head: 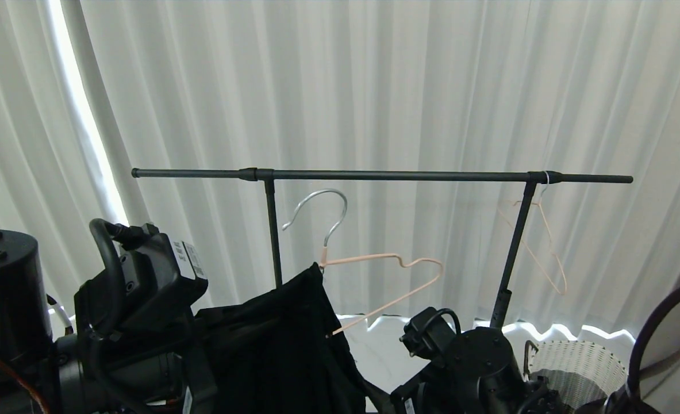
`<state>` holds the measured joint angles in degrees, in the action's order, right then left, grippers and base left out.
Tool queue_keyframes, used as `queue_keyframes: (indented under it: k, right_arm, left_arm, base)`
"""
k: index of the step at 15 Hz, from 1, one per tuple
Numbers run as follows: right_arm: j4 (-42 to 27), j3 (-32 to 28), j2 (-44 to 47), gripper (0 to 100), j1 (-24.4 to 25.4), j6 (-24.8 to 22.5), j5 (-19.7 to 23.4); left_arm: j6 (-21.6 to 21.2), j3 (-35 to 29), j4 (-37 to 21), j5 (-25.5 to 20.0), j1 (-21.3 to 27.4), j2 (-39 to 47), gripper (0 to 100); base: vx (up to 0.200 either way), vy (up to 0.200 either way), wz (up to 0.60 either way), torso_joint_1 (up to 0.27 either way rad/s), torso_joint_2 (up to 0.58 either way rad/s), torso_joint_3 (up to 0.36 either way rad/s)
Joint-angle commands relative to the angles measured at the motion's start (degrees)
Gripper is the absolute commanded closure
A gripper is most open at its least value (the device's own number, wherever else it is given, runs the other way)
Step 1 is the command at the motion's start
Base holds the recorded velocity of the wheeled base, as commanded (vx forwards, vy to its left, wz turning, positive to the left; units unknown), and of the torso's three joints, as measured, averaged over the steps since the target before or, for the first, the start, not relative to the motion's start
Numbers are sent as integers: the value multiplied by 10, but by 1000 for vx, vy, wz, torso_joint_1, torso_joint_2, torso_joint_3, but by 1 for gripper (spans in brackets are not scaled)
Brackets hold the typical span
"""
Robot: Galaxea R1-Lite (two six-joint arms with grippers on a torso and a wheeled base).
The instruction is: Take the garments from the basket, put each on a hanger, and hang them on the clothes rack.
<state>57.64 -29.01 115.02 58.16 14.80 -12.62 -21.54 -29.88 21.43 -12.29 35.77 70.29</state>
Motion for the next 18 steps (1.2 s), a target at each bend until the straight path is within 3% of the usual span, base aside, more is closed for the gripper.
queue_keyframes:
  k: [1, 4, 6, 13, 18]
  right_arm:
    - [0, 4, 1, 0, -9, -3, -7]
    - [0, 3, 0, 0, -68, -36, -37]
    - [0, -4, -21, 0, -86, -41, -34]
    - [0, -9, -66, 0, 33, -4, -23]
    - [0, -53, -7, 0, 42, -5, -22]
  left_arm:
    - [0, 0, 0, 1, -7, -1, 100]
    - [0, 3, 0, 1, -13, -9, 100]
    - [-1, 5, 0, 1, -13, -8, 100]
    - [-1, 3, 0, 1, -12, -5, 100]
    - [-2, -5, 0, 1, 13, -4, 100]
  base:
    - [0, 0, 0, 0, 0, 0]
    - [0, 0, 0, 0, 0, 0]
    - [0, 0, 0, 0, 0, 0]
    - [0, 0, 0, 0, 0, 0]
    - [0, 0, 0, 0, 0, 0]
